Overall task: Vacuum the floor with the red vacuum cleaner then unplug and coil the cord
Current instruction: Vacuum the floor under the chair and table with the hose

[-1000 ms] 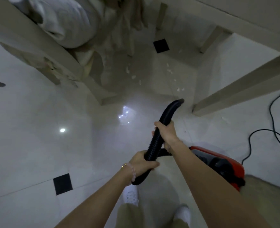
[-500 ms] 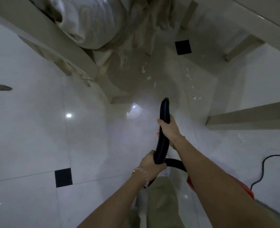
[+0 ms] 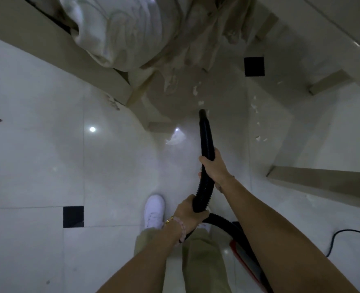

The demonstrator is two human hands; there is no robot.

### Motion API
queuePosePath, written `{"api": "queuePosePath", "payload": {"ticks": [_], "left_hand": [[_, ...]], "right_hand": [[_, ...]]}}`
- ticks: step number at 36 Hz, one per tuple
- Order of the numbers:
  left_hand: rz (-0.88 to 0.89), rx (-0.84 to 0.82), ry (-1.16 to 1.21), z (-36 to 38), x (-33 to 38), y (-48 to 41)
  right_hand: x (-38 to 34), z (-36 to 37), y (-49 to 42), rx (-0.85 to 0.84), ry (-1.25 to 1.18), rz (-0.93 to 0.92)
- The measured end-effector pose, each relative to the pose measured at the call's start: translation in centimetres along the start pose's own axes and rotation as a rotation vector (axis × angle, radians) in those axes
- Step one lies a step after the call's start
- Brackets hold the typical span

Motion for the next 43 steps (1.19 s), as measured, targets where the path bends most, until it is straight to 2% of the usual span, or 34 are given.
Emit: {"api": "queuePosePath", "payload": {"ticks": [3,10,17,25,30,34,43], "left_hand": [[0.034,0.0,-0.081,-0.7,0.9,-0.7],[0.034,-0.056,-0.087,-1.8,0.7,-1.2],[0.021,-0.099,-0.097,-2.1,0.3,-1.1],[-0.029,-0.135,0.023,-2.5,-0.9,-1.2],[-0.037,-0.128,0.02,-2.8,-1.2,-1.2],[-0.03,-0.136,-0.001,-2.8,-0.8,-1.4],[0.009,-0.166,-0.2,-1.4,1.5,-1.5]], "right_hand": [[-0.2,-0.2,-0.5,0.058,-0.007,0.004],[0.2,-0.4,-0.8,0.185,-0.055,0.057],[0.1,0.4,-0.6,0.107,-0.051,0.046],[-0.9,2.7,-0.5,0.007,0.06,-0.003],[0.0,2.8,-0.8,0.036,0.05,0.018],[0.2,1.7,-0.9,0.121,-0.002,0.033],[0.8,-1.8,-0.9,0.197,-0.108,0.067]]}}
Point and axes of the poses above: each hand's wrist, its own y-axis away from the middle knuckle, its own z-axis out of the palm, x = y × z, the point moved 6 cm from there along -y, towards the middle knuckle, and after that the axes turned 7 degrees about x, right-handed, at the moved point
